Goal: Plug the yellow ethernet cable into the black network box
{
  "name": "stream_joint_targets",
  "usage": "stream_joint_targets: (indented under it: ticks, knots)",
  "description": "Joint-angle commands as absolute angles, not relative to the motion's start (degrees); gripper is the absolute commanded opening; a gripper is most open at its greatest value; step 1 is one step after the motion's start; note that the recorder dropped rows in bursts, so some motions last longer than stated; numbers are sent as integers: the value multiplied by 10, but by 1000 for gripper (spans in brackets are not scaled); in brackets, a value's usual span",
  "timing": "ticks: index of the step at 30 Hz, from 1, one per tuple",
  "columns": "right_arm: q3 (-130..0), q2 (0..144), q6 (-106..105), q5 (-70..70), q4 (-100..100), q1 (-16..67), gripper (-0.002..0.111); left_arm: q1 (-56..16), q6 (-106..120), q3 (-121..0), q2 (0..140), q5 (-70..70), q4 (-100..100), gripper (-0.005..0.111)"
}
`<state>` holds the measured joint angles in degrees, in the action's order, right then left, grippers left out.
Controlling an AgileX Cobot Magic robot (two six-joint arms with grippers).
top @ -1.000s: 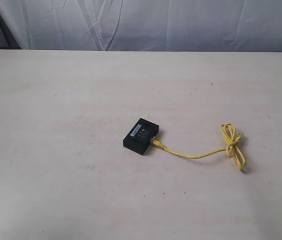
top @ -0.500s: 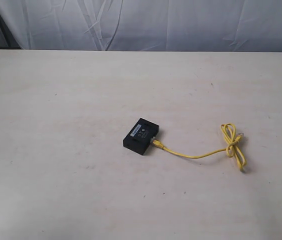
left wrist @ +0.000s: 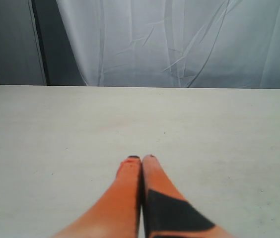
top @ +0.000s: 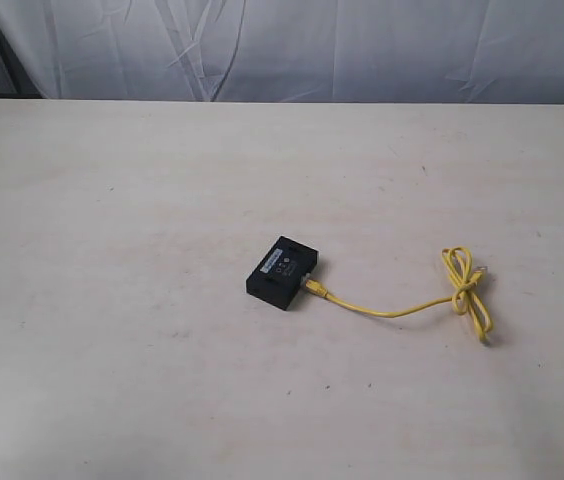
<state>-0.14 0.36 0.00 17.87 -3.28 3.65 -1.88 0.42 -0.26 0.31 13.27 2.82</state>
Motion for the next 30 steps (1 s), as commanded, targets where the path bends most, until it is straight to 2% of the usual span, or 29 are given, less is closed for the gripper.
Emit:
stream_joint_targets:
  ticks: [1, 30]
  knots:
    - [0, 0, 0, 174, -30, 33, -1, -17, 4, 0, 0, 128, 27, 0]
    - [0, 0, 0, 174, -30, 33, -1, -17, 4, 0, 0, 126, 14, 0]
